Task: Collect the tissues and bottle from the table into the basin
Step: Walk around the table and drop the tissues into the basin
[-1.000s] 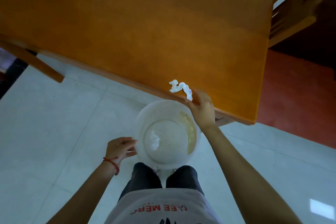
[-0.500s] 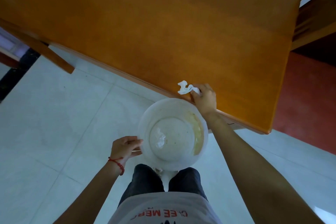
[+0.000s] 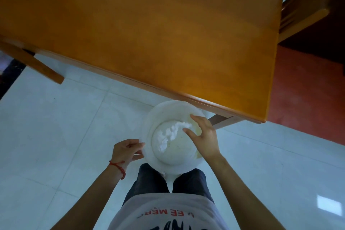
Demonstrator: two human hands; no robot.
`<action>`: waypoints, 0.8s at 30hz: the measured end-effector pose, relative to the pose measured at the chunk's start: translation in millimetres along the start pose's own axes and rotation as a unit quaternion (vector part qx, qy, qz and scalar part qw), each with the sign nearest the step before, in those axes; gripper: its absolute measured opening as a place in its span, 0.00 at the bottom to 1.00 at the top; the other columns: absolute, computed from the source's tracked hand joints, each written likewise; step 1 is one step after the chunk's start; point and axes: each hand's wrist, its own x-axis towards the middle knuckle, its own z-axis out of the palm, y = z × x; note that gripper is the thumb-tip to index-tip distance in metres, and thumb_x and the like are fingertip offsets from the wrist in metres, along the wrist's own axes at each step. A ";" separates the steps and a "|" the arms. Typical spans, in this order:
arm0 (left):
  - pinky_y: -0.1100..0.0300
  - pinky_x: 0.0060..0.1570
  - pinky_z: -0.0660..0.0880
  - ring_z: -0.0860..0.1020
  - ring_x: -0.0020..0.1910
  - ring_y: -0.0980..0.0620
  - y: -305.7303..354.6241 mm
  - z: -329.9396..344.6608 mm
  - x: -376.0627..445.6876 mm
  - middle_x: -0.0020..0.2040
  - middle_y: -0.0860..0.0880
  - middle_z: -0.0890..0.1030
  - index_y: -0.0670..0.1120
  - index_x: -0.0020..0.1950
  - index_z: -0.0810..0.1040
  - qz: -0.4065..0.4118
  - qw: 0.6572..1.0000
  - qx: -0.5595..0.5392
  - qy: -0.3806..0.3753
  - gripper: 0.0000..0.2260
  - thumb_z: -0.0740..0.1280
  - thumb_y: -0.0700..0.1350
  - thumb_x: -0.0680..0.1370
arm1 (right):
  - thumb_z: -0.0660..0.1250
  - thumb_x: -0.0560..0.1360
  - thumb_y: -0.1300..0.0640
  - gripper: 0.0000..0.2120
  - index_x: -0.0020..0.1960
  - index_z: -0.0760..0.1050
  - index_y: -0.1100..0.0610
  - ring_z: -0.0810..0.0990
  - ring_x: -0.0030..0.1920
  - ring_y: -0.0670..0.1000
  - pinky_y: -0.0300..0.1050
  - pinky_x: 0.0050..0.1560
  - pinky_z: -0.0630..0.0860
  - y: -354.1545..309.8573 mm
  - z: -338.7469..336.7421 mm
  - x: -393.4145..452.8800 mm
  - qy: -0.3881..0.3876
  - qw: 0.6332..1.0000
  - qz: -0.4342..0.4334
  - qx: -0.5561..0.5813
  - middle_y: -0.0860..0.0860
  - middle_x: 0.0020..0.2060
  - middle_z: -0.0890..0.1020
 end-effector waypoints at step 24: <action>0.63 0.27 0.79 0.81 0.30 0.52 -39.1 79.1 -49.7 0.35 0.45 0.82 0.42 0.39 0.78 0.056 0.963 0.206 -0.163 0.05 0.72 0.34 0.69 | 0.66 0.74 0.61 0.13 0.59 0.77 0.57 0.81 0.44 0.54 0.50 0.53 0.77 103.1 -43.7 -214.8 0.269 0.867 0.322 0.269 0.52 0.40 0.83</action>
